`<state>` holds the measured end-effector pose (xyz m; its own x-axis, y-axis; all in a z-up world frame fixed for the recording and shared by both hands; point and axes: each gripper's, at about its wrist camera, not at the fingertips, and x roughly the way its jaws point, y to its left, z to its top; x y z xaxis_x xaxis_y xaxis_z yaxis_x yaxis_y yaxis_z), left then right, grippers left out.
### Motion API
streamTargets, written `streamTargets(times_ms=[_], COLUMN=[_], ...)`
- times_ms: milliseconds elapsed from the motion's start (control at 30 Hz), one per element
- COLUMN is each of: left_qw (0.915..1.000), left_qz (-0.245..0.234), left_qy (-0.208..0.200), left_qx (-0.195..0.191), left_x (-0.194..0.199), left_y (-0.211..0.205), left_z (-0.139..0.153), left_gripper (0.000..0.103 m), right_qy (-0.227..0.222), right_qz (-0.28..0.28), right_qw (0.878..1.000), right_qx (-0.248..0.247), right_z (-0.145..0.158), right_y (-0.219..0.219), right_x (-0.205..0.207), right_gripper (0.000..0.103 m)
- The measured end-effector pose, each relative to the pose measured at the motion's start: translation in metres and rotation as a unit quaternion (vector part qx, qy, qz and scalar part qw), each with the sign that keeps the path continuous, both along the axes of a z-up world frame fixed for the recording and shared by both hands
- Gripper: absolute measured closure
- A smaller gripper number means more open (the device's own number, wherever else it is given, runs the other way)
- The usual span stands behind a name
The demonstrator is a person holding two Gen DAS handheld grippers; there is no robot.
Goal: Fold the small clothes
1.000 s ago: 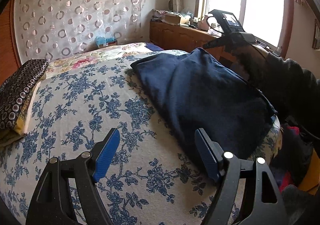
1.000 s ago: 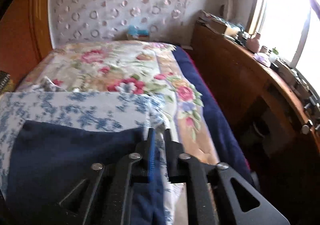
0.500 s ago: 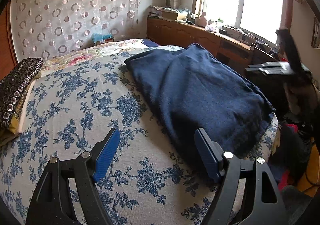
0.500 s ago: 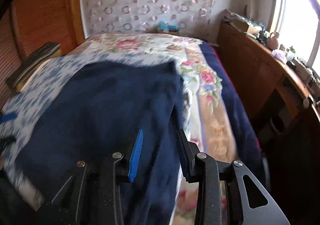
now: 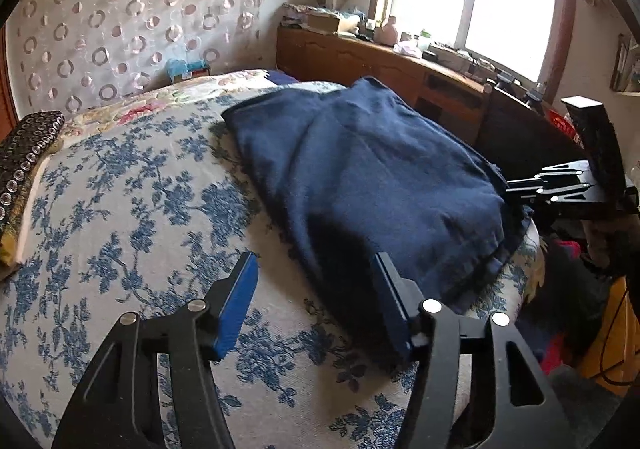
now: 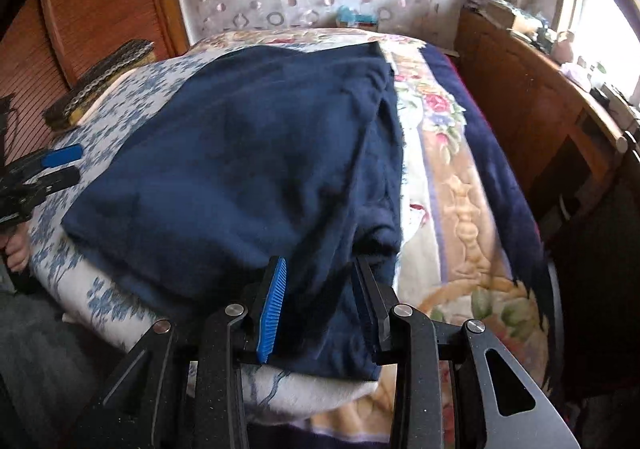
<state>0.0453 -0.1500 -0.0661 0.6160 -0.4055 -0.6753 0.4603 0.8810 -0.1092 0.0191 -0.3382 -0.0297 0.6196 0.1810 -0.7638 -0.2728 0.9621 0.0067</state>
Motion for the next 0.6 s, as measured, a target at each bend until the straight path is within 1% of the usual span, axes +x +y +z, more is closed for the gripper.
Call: streamTargets(times_ms=[67, 133, 267, 333, 400, 567, 600], left_qw=[1.0, 0.9999, 0.9996, 0.9993, 0.9989, 0.9975, 0.9971], left_qz=[-0.004, -0.006, -0.013, -0.02, -0.028, -0.043, -0.045], left_qy=[0.005, 0.011, 0.026, 0.031, 0.037, 0.057, 0.062], left_qx=[0.004, 0.003, -0.001, 0.001, 0.001, -0.005, -0.007], left_x=[-0.001, -0.001, -0.002, -0.003, -0.004, -0.007, -0.007], left_y=[-0.003, -0.003, -0.005, -0.009, -0.013, -0.015, -0.015], left_z=[-0.002, -0.003, -0.007, -0.009, -0.01, -0.014, -0.015], left_gripper=[0.043, 0.043, 0.043, 0.047, 0.054, 0.06, 0.063], right_qy=[0.003, -0.004, -0.025, -0.027, -0.023, -0.024, -0.024], right_qz=[0.016, 0.027, 0.031, 0.03, 0.026, 0.014, 0.013], right_qw=[1.0, 1.0, 0.999, 0.999, 0.999, 0.999, 0.999], right_qx=[0.003, 0.003, -0.001, -0.022, -0.02, -0.018, -0.02], right_z=[-0.001, 0.003, 0.017, 0.016, 0.013, 0.004, 0.005], right_y=[-0.003, 0.004, -0.006, -0.009, -0.013, -0.009, -0.003], right_x=[-0.002, -0.008, -0.02, -0.028, -0.031, -0.024, -0.026], right_gripper=[0.095, 0.098, 0.099, 0.099, 0.099, 0.099, 0.099])
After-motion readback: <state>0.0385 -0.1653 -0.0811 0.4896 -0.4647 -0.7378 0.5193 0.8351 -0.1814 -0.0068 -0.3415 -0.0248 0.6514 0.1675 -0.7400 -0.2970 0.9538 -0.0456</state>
